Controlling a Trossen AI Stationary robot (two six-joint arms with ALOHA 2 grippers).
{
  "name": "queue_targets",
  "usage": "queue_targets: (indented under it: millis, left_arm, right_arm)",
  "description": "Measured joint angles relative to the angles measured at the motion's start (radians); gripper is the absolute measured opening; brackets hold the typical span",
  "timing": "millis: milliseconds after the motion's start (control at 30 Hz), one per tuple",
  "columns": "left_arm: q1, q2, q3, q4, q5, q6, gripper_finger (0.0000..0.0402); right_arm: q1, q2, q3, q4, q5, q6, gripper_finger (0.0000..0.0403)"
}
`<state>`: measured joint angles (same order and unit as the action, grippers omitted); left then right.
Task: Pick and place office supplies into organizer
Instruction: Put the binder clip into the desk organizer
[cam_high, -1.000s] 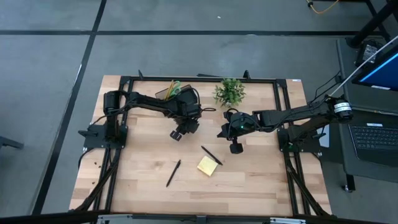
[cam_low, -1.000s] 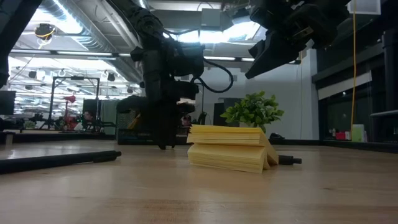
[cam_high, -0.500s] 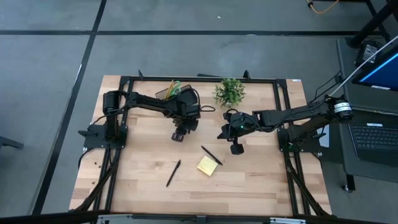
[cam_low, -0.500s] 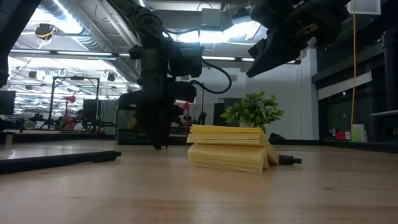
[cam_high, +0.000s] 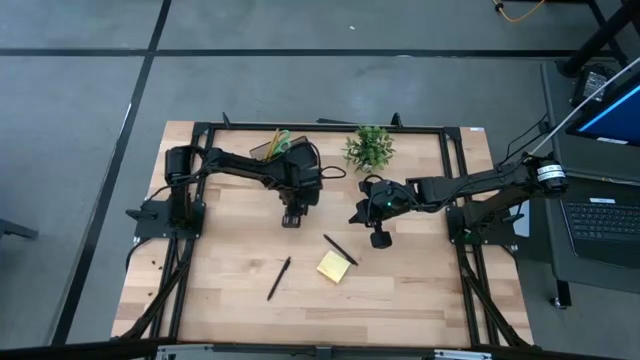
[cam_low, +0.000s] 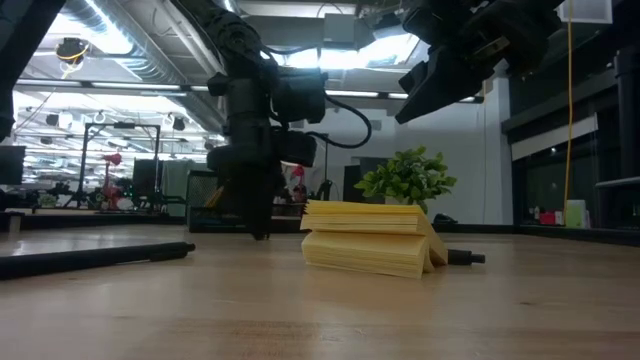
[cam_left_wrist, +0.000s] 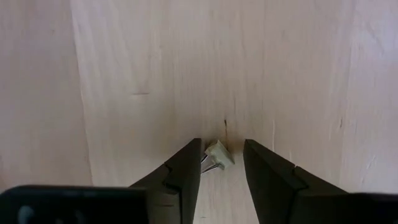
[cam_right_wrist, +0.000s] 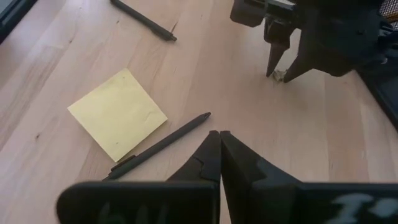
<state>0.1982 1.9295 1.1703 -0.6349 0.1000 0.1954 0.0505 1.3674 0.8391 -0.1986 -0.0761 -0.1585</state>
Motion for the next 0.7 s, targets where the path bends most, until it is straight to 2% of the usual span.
queue_targets:
  millis: [167, 500, 700]
  left_arm:
    - [-0.007, -0.025, 0.0, -0.034, -0.007, 0.112, 0.0118]
    - [-0.007, -0.036, 0.0, -0.137, -0.015, 0.061, 0.0118]
    - [-0.007, -0.039, -0.001, -0.143, -0.019, 0.103, 0.0118]
  right_arm:
    - [0.0, 0.0, 0.0, 0.0, 0.0, 0.0, 0.001]
    - [0.0, 0.0, 0.0, -0.001, 0.001, 0.0, 0.001]
    - [0.0, 0.0, 0.0, 0.0, 0.001, 0.0, 0.001]
